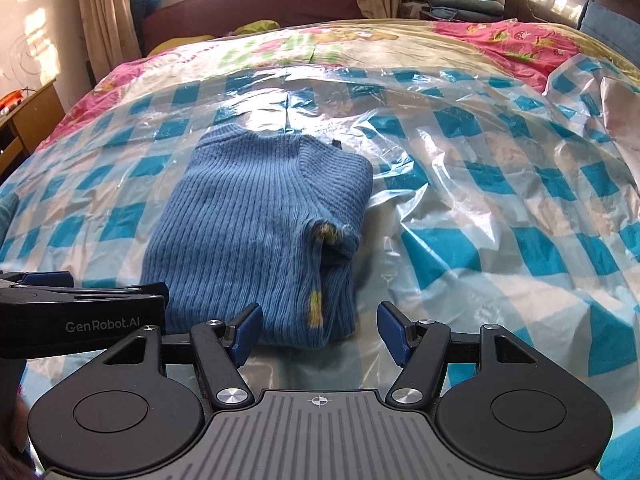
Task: Fold small clothes
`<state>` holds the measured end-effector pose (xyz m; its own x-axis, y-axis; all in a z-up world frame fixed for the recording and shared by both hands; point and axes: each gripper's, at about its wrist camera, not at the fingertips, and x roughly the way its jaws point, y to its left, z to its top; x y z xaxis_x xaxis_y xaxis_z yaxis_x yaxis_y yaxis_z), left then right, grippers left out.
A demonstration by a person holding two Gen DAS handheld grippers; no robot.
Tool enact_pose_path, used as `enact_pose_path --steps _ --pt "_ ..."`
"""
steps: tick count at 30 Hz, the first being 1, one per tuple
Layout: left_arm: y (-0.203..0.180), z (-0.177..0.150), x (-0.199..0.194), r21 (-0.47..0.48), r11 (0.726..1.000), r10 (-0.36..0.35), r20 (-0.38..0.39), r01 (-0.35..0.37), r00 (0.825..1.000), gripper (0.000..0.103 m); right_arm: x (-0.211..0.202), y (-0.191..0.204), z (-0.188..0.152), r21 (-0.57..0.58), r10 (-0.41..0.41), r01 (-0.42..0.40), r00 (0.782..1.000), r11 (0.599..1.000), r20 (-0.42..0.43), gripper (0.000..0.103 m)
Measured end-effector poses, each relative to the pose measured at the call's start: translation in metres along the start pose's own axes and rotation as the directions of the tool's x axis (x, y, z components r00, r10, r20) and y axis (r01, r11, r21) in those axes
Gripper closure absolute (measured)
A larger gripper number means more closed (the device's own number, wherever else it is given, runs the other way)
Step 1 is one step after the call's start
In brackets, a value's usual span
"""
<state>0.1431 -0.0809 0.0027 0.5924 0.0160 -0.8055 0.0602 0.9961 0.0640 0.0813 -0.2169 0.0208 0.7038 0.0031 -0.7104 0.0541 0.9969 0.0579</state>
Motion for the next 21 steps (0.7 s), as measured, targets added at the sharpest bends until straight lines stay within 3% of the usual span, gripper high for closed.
enact_pose_path --steps 21 --pt "-0.004 0.013 0.015 0.009 1.0 0.024 -0.047 -0.023 0.999 0.008 0.018 -0.002 0.01 0.016 0.004 -0.003 0.999 1.0 -0.04 0.038"
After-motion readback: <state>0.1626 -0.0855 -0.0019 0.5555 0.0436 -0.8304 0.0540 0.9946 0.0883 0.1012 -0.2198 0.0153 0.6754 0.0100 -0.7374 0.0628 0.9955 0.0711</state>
